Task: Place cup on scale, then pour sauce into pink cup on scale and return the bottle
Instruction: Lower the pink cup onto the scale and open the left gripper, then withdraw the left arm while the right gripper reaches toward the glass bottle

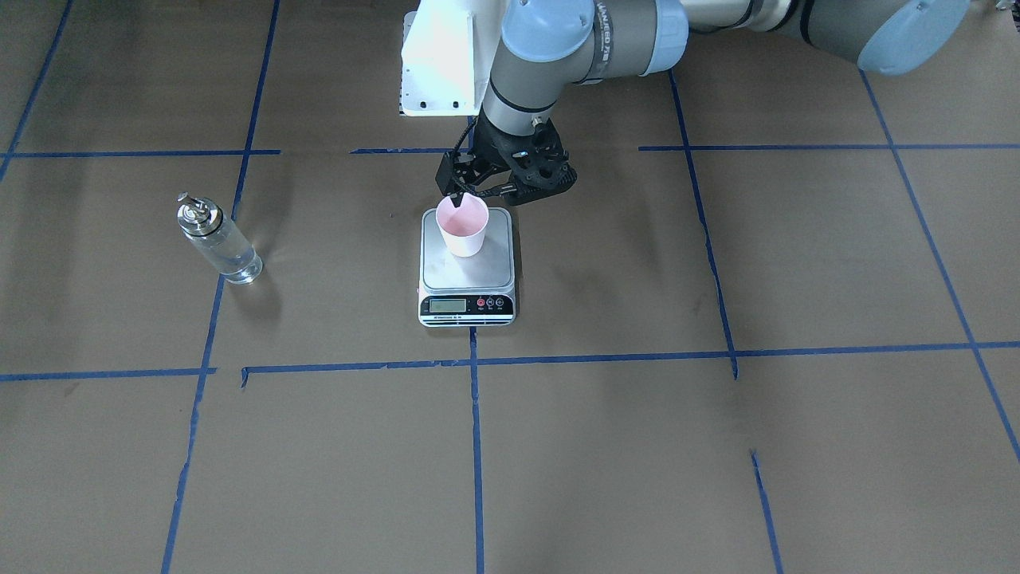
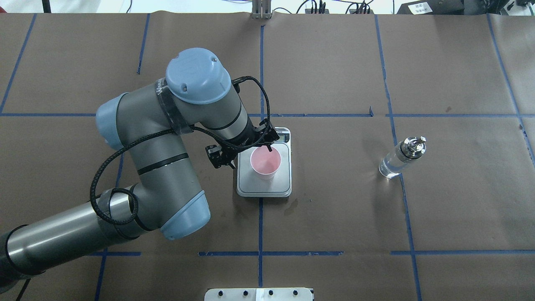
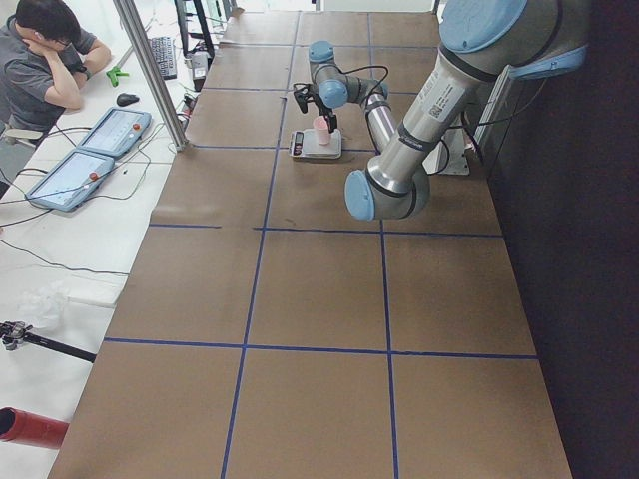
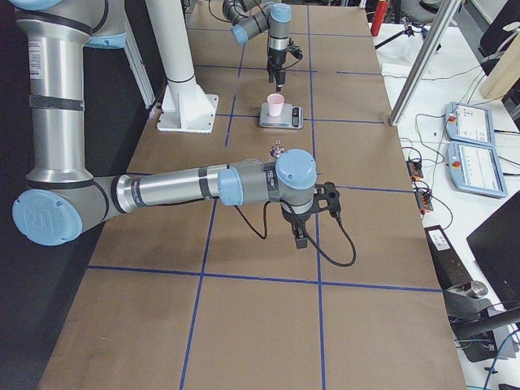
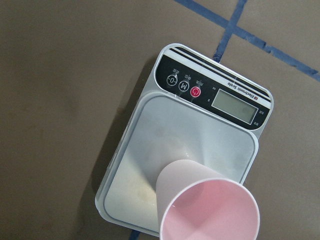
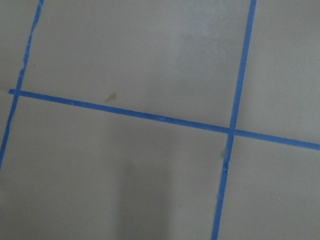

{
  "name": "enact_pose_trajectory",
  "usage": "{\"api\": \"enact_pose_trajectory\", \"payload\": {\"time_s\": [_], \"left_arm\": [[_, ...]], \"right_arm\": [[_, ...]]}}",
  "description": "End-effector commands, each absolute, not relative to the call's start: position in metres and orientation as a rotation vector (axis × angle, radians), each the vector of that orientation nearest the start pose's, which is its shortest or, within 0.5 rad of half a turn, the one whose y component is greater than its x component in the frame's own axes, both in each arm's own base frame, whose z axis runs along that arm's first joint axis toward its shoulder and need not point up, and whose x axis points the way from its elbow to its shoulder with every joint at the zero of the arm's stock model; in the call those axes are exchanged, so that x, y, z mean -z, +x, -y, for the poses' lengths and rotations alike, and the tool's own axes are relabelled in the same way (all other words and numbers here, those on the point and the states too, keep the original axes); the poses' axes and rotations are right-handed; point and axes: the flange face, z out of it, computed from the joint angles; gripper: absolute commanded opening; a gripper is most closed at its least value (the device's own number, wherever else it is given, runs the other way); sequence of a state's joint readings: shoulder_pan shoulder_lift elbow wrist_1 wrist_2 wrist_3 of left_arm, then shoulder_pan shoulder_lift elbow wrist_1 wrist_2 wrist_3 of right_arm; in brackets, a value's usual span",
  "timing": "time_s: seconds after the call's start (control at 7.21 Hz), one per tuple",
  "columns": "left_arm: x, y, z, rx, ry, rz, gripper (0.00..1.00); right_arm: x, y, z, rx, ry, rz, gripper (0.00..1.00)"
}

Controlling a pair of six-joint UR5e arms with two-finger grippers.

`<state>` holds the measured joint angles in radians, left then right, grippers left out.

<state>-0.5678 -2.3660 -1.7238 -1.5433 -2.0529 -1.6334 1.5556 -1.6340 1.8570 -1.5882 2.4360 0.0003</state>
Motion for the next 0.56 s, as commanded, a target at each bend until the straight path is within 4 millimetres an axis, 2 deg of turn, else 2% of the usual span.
{"api": "enact_pose_trajectory", "payload": {"time_s": [0.0, 0.14, 0.28, 0.42], "left_arm": [[-0.125, 0.482, 0.435, 0.339, -0.171, -0.989, 1.0], [-0.136, 0.455, 0.444, 0.334, -0.134, -0.994, 1.0], [-0.141, 0.431, 0.463, 0.327, -0.095, -0.996, 1.0], [-0.14, 0.411, 0.476, 0.304, -0.086, -1.01, 1.0]], "right_arm": [[-0.479, 0.022, 0.412, 0.034, 0.164, 0.883, 1.0], [-0.446, 0.001, 0.391, 0.006, 0.147, 0.894, 1.0], [-0.423, -0.018, 0.378, -0.028, 0.119, 0.908, 1.0], [-0.398, -0.038, 0.362, -0.048, 0.122, 0.871, 1.0]]}}
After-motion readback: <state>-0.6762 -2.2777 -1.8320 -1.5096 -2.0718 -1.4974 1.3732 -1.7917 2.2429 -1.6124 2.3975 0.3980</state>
